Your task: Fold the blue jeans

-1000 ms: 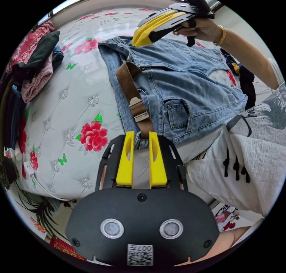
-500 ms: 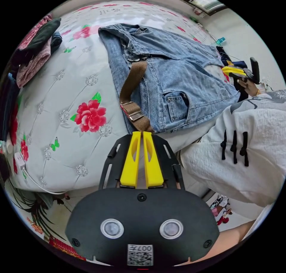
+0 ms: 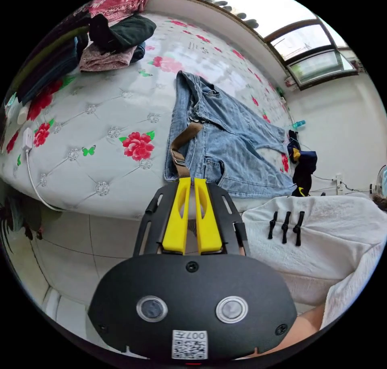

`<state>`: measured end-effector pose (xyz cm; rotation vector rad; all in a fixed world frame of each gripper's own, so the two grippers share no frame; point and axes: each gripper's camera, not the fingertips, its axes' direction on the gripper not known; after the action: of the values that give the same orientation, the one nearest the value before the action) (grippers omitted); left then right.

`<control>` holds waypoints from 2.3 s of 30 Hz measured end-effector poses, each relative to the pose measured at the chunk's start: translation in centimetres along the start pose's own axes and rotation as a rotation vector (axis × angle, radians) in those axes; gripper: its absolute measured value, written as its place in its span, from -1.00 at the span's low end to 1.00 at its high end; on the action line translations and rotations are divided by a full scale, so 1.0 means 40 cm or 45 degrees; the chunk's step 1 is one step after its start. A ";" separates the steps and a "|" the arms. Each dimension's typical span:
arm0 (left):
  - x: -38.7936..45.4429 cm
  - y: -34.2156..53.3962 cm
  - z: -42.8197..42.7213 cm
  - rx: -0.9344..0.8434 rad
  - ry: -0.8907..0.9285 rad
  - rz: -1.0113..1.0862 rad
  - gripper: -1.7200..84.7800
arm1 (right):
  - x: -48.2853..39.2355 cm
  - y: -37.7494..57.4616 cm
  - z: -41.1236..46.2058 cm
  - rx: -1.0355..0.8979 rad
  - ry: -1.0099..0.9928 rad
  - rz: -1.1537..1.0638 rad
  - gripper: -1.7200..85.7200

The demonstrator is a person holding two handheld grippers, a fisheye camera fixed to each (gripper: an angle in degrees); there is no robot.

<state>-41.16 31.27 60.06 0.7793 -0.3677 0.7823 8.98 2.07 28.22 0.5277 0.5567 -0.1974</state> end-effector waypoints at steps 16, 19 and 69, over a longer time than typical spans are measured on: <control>0.445 -0.060 0.240 -0.238 0.120 0.349 -0.98 | 0.336 -0.020 0.180 -0.090 -0.433 0.059 -0.89; 0.474 -0.071 0.272 -0.287 0.119 0.378 -0.98 | 0.331 -0.032 0.183 -0.140 -0.445 0.086 -0.94; -0.507 0.238 0.054 0.268 0.643 -0.881 -0.72 | 0.596 0.114 0.073 -0.020 -1.149 0.869 -0.96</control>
<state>-61.82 24.08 54.75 0.8027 0.4328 0.3369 31.63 3.51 19.15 0.5257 -0.5079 0.2239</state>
